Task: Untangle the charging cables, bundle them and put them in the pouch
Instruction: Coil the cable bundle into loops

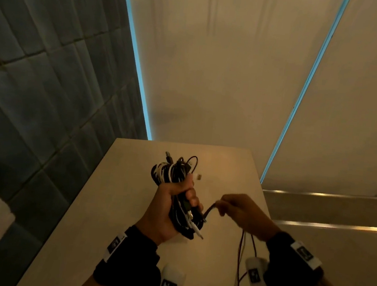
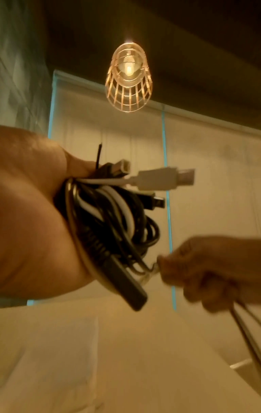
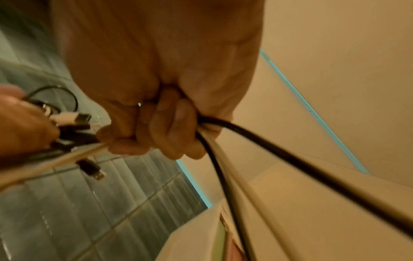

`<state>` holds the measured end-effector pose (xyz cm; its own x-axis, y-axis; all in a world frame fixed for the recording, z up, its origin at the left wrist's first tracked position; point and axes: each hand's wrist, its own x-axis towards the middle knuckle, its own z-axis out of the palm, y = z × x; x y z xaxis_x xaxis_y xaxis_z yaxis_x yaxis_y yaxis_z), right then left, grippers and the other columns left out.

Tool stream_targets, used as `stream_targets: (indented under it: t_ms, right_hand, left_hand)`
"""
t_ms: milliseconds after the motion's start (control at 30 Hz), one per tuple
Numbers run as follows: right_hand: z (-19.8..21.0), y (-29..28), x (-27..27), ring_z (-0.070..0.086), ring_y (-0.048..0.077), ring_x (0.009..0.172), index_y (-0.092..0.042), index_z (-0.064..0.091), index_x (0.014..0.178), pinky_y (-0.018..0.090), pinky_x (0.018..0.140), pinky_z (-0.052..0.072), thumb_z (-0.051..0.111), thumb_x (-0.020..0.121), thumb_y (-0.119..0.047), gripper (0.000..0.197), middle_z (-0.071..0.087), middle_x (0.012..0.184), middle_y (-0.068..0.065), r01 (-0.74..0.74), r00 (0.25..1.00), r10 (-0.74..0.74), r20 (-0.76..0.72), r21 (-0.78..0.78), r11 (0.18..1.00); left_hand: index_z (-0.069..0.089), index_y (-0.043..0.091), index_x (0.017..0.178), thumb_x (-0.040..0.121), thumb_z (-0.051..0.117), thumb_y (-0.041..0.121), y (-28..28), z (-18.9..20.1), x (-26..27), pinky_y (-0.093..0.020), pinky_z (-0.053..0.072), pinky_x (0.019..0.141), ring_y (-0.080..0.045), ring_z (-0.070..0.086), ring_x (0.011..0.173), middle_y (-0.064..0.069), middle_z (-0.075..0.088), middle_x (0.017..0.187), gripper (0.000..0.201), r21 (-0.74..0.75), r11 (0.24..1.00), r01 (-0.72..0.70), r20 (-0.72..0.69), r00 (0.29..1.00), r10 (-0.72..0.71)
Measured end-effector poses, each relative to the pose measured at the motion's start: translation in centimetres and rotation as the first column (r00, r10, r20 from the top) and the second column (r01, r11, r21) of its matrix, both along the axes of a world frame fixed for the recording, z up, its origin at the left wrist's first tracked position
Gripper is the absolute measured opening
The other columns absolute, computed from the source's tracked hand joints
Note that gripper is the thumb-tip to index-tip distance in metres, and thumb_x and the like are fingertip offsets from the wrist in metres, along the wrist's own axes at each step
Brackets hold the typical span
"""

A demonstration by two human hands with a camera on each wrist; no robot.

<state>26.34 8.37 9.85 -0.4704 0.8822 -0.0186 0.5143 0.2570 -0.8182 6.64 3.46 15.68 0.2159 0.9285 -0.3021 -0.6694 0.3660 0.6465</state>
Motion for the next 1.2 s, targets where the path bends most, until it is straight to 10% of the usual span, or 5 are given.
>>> stream_targets:
  t_ms: [300,500,800,1033,1200]
  right_hand:
    - [6.9,2.7,-1.0,0.045,0.002,0.054,-0.013,0.068,0.073,0.020,0.058,0.036,0.061,0.092,-0.023,0.023,0.056,0.058,-0.010,-0.181,0.983,0.182,-0.007,0.102,0.978]
    - [11.3,3.4,-1.5,0.056,0.014,0.060,-0.012,0.073,0.072,0.034,0.062,0.047,0.082,0.072,-0.025,0.016,0.068,0.068,0.008,-0.220,0.968,0.198,0.156,0.142,0.965]
    - [12.5,4.3,-0.3,0.061,0.024,0.067,-0.014,0.075,0.085,0.042,0.067,0.051,0.070,0.084,-0.032,0.019,0.070,0.073,0.004,-0.363,0.910,0.326,0.256,0.112,0.925]
    - [8.2,3.5,4.0,0.024,0.017,0.049,-0.004,0.072,0.077,0.028,0.046,0.021,0.053,0.089,-0.039,0.042,0.034,0.055,0.000,-0.081,0.984,0.037,-0.175,-0.247,0.966]
    - [7.4,-0.5,-0.5,0.037,0.004,0.041,-0.011,0.075,0.078,0.014,0.042,0.028,0.058,0.092,-0.028,0.027,0.048,0.044,-0.012,0.355,0.878,-0.301,-0.372,0.085,0.931]
  left_hand:
    - [0.068,0.004,0.107,0.086,0.057,0.020,0.0,0.3,0.0,-0.053,0.046,0.098,-0.036,0.064,0.107,-0.018,0.067,0.118,0.028,0.123,0.985,0.124,-0.256,0.962,-0.089]
    - [0.062,0.006,0.095,0.086,0.063,0.017,-0.6,-0.1,-0.1,-0.033,0.051,0.068,-0.020,0.058,0.068,-0.010,0.061,0.081,0.014,0.097,0.944,0.315,-0.230,0.930,-0.286]
    - [0.060,0.009,0.079,0.082,0.065,0.019,-1.0,-1.5,-1.0,-0.030,0.047,0.066,-0.016,0.053,0.058,-0.002,0.051,0.065,0.011,0.048,0.898,0.437,-0.169,0.890,-0.424]
    - [0.052,0.011,0.074,0.073,0.069,0.023,-0.4,-1.7,-3.1,-0.028,0.048,0.055,-0.012,0.045,0.045,0.001,0.045,0.053,0.021,0.029,0.995,0.097,0.009,0.995,-0.097]
    - [0.047,0.016,0.062,0.081,0.072,0.035,0.3,-2.6,-1.7,-0.031,0.038,0.057,-0.012,0.039,0.044,0.002,0.037,0.051,0.036,-0.040,0.998,-0.038,-0.064,0.997,0.035]
